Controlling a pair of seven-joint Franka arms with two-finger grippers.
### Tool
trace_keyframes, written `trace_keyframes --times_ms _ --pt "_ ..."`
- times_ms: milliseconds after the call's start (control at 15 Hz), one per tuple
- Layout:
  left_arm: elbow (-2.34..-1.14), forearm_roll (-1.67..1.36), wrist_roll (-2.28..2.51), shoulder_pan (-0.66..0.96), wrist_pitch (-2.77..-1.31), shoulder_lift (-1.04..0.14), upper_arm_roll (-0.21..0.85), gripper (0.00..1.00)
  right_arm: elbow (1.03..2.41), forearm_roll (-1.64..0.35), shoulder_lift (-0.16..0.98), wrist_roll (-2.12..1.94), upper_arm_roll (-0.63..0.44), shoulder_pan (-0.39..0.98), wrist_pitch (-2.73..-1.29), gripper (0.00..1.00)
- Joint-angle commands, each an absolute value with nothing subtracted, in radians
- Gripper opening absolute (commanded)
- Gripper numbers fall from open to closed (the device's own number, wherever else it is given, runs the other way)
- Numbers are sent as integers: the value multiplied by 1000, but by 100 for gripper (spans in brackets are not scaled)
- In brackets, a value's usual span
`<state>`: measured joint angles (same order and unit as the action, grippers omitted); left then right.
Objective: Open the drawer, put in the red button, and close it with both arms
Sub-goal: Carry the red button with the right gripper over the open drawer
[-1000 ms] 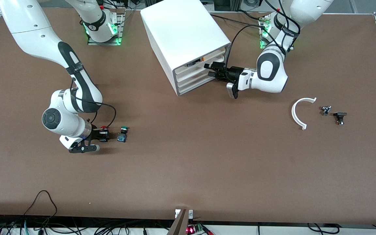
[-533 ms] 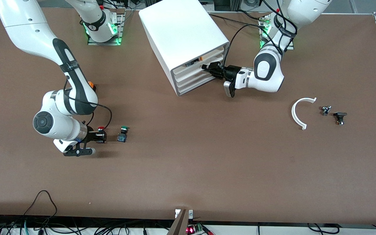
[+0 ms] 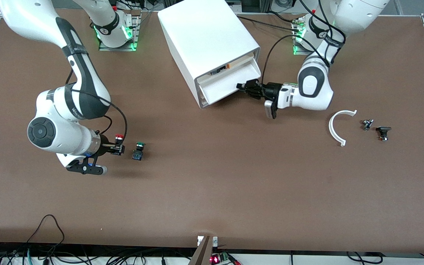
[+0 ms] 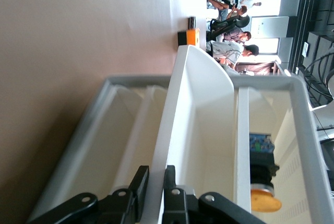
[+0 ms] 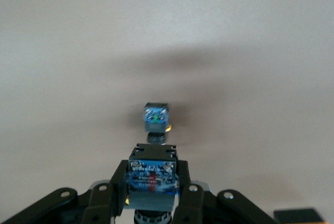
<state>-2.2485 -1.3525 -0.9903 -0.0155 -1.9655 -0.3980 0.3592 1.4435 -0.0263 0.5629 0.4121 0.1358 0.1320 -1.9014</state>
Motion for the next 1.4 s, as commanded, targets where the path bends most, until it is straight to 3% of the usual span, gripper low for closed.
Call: trace_keyframes --times_ms 0,267,333,400,733,933,1333 --pt "-2128 -1232 -965 -95 -1965 -468 360 0 1370 -26 555 550 135 178 -1809 0" --pt "-2082 -1180 -948 -130 -1962 -494 359 0 1272 -14 557 739 137 253 -1741 0" --pt "-2082 -1178 -943 -132 -1963 -492 359 45 1258 -14 557 788 135 274 -1735 0" --pt "-2080 -1178 -946 -133 -1963 -489 360 98 1241 -14 555 839 135 297 -1726 0" --pt "-2079 -1090 -772 -149 -1956 -394 354 100 1174 -14 561 1158 135 425 -1726 0" --pt "-2019 -921 -611 -156 -1921 -367 354 100 1169 -12 568 1337 133 503 -1762 0" --pt "-1708 -490 -130 -183 -1616 -360 362 100 1169 89 633 1688 130 665 -1916 0"
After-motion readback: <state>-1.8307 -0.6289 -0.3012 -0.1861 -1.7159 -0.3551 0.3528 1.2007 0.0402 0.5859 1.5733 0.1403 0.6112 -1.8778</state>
